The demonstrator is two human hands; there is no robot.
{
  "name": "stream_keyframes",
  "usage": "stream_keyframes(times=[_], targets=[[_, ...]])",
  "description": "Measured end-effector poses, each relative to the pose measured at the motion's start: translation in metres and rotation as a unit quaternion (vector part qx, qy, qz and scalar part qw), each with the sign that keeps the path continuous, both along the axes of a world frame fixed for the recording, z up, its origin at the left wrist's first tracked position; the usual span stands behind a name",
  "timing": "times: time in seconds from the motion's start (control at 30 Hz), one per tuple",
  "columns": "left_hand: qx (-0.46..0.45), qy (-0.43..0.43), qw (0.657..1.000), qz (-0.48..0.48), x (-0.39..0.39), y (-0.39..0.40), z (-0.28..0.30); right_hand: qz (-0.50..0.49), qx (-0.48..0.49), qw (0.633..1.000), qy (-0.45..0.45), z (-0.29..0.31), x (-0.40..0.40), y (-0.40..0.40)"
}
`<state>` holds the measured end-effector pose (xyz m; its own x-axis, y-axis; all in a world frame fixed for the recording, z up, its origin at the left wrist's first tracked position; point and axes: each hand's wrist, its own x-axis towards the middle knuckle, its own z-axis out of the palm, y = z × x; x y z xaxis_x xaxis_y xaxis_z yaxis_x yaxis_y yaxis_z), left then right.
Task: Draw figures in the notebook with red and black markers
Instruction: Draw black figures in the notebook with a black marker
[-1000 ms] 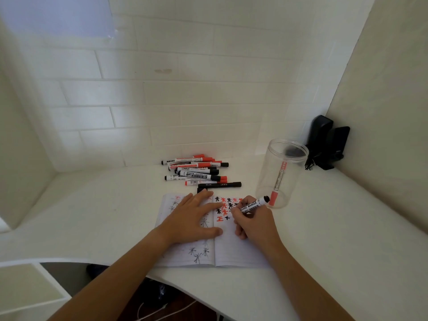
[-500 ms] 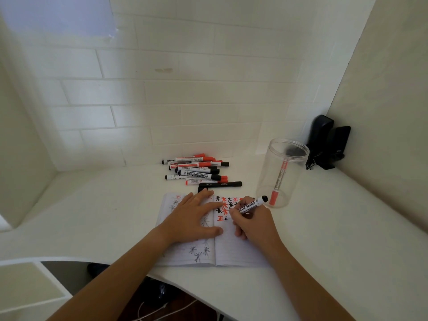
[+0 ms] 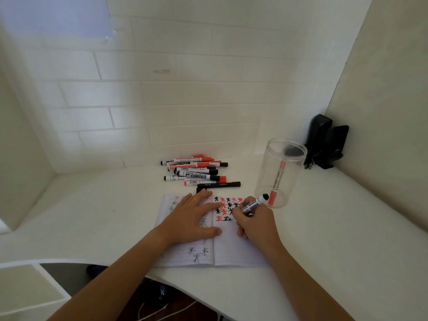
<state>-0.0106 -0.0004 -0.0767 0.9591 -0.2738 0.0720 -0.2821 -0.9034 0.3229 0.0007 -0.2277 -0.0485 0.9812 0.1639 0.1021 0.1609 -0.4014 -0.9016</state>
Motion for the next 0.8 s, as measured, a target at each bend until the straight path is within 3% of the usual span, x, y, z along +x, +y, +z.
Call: stream_keyframes(times=[0.2, 0.33, 0.43, 0.53, 0.8], targets=[[-0.007, -0.016, 1.0, -0.001, -0.001, -0.001, 0.002, -0.025, 0.033, 0.999, -0.009, 0.002, 0.003, -0.003], [-0.061, -0.024, 0.998, 0.003, -0.002, 0.0, 0.004, -0.037, 0.053, 0.998, 0.006, 0.001, 0.008, -0.007], [-0.112, -0.108, 0.986, 0.06, 0.004, 0.001, 0.006, -0.03, 0.046, 0.998, 0.007, 0.0, 0.01, -0.006], [-0.07, -0.212, 0.967, 0.12, 0.015, 0.006, 0.011, -0.025, 0.037, 0.999, 0.002, -0.001, 0.01, -0.005], [-0.014, -0.175, 0.973, 0.149, 0.038, 0.003, 0.02, -0.009, 0.035, 0.999, -0.014, -0.004, 0.011, -0.004]])
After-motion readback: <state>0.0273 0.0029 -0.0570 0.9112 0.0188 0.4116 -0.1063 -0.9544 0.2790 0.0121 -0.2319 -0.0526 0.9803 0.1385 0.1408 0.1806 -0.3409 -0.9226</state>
